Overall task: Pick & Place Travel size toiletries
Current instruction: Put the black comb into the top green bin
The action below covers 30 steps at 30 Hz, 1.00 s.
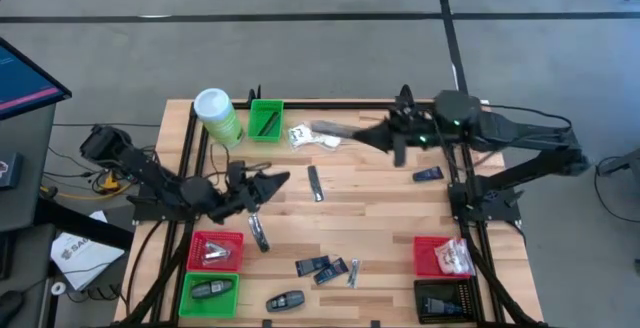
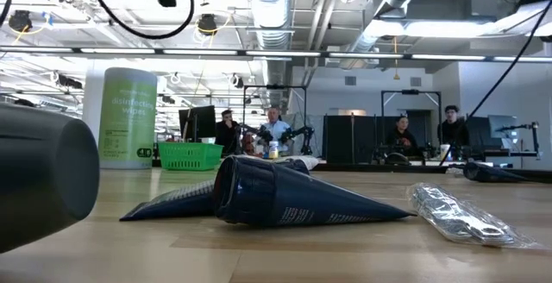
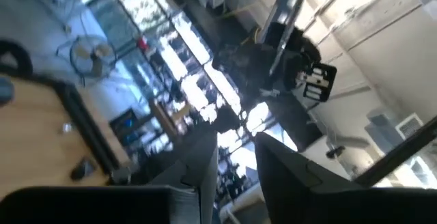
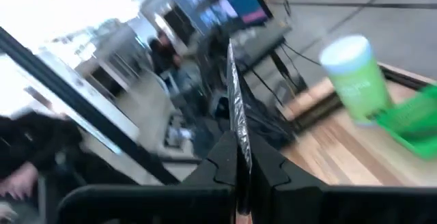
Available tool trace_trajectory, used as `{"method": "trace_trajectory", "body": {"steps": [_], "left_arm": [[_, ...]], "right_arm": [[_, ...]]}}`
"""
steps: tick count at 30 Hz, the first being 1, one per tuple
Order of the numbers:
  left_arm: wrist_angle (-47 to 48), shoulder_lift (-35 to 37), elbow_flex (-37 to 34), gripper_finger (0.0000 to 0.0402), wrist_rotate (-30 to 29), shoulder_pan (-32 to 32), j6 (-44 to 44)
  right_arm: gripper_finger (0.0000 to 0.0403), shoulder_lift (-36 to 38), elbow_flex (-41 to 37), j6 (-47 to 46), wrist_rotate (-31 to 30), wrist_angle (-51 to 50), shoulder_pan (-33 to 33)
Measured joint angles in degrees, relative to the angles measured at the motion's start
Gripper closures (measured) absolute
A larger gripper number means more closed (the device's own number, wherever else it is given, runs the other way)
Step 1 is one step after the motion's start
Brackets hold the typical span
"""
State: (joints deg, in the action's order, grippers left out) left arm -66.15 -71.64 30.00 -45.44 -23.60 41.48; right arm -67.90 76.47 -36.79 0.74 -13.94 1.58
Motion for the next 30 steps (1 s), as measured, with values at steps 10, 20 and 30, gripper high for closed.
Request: {"method": "trace_trajectory", "body": {"steps": [10,20,30], "left_arm": [[-0.92,0.02,8.24,0.0309,10.42,10.85,-15.21],[-0.76,0.02,9.31,0.0309,11.42,14.58,-15.70],[1.21,0.00,13.57,0.0221,12.44,21.02,-17.23]], "right_arm": [[0.0403,-12.10,-0.09,-9.79,5.69,15.40,1.82],[0.0403,-12.80,-0.02,-10.87,6.11,20.40,5.52],[0.0402,-12.91,-0.02,-9.90,11.98,20.26,10.82]]}}
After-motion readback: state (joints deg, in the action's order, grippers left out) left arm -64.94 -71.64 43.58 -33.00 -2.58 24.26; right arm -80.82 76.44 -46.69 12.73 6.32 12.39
